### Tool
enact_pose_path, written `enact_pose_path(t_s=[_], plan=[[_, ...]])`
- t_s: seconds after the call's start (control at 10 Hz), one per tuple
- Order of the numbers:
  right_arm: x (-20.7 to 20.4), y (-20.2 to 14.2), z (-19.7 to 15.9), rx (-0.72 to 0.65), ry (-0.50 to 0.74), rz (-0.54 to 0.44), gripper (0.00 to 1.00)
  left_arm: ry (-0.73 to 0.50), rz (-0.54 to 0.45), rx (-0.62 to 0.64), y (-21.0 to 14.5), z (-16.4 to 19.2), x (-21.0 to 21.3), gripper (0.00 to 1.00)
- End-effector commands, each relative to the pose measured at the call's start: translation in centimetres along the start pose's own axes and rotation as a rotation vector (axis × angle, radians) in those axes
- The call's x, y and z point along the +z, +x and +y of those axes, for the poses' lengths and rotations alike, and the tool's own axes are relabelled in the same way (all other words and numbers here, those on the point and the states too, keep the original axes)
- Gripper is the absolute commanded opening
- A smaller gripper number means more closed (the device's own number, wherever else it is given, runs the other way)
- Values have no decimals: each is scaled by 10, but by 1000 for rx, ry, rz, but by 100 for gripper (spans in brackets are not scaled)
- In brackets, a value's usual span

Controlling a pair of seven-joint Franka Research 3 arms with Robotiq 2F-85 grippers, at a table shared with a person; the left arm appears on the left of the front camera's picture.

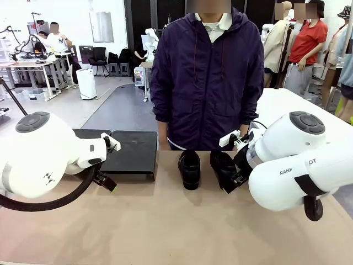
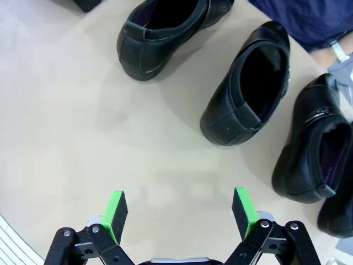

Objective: Organize the shoes by placing them on the stand.
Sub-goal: Pick up one Shoe and place it in the middle of the table.

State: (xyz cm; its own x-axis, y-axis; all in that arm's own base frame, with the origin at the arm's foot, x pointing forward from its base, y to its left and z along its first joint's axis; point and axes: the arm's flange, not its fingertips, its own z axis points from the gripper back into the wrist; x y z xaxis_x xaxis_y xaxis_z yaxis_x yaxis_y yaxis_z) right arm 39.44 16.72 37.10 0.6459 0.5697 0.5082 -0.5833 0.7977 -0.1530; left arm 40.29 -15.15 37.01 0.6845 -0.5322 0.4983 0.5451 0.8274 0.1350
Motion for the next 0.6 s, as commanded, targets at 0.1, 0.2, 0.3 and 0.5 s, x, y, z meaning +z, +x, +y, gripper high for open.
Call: enact_pose_path(t_s=[0.1,0.2,0.3,0.5], plan=[[0,0,0,-1,0,0,100,0,0,0,0,0,0,100],[0,0,0,0,0,0,100,-72,-31,-2,4,1,13,100],[18,5,-10,-42,58,26,100,-115,2,6,11,4,30,100],[93,15,-32,-220,40,124,100,-175,96,135,29,28,82,100]])
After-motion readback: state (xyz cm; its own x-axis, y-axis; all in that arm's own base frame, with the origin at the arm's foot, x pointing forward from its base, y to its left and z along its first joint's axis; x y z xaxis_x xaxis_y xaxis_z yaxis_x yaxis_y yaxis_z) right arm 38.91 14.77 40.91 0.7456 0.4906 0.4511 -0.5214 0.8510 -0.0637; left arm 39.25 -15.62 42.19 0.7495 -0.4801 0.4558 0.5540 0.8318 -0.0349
